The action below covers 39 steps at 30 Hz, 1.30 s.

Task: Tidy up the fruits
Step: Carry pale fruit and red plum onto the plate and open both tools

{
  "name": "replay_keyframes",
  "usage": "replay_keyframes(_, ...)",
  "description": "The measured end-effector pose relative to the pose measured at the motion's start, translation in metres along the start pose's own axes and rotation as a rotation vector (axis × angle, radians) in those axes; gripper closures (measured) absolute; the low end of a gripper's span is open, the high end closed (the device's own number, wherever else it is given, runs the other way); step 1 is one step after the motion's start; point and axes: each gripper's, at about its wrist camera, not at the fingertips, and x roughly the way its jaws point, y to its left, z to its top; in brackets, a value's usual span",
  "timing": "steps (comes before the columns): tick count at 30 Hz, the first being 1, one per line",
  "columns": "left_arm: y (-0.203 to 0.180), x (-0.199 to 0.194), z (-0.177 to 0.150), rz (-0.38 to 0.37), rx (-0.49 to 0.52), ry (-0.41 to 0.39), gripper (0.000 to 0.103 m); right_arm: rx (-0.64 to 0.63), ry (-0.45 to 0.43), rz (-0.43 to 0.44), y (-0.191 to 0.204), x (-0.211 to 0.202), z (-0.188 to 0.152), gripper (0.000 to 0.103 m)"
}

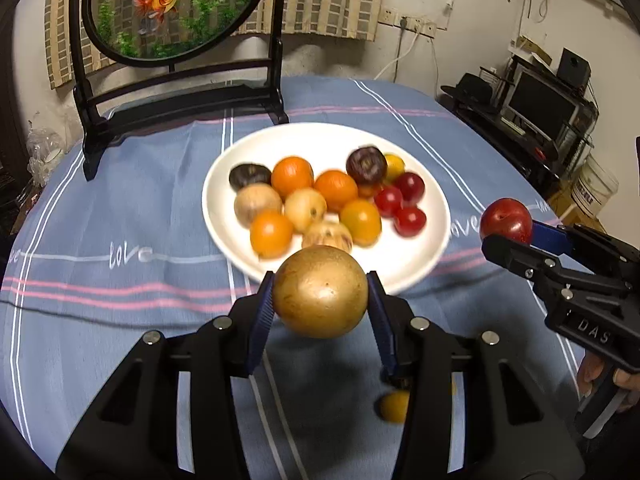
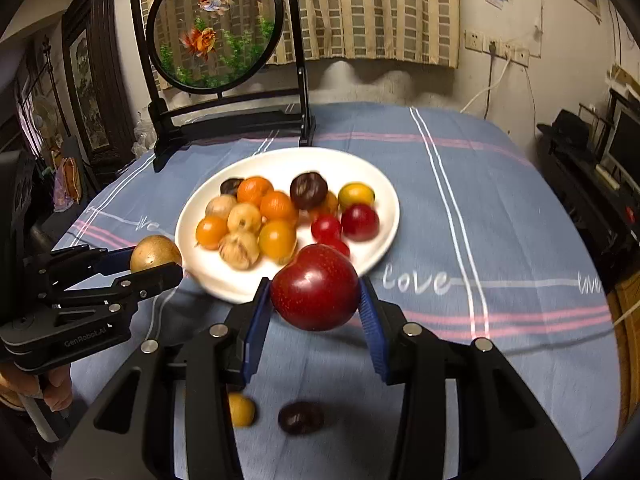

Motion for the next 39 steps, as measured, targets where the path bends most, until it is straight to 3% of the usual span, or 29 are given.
replay_keyframes(10, 0.012, 0.037, 0.043, 0.034, -0.031, -0.012, 0.058, -0.011, 0.030, 0.025, 0.004, 0.048, 0.028, 0.059)
replay_keyframes(24, 0.035, 0.085, 0.064, 0.077, -0.096, 0.014, 0.056, -0.018, 0.099, 0.051, 0.012, 0.099, 0.042, 0.057)
replay_keyframes(26, 0.035, 0.081, 0.064, 0.079, -0.098, -0.013, 0.042, -0.005, 0.091, 0.044, 0.010, 0.098, 0.044, 0.057)
replay_keyframes(28, 0.033, 0.073, 0.064, 0.093, -0.085, -0.052, 0.038, 0.006, 0.076, 0.051, 0.007, 0.093, 0.044, 0.055)
replay_keyframes(39, 0.021, 0.027, 0.047, 0.066, -0.071, -0.095, 0.028, 0.063, 0.030, 0.048, -0.015, 0.049, 0.024, 0.055)
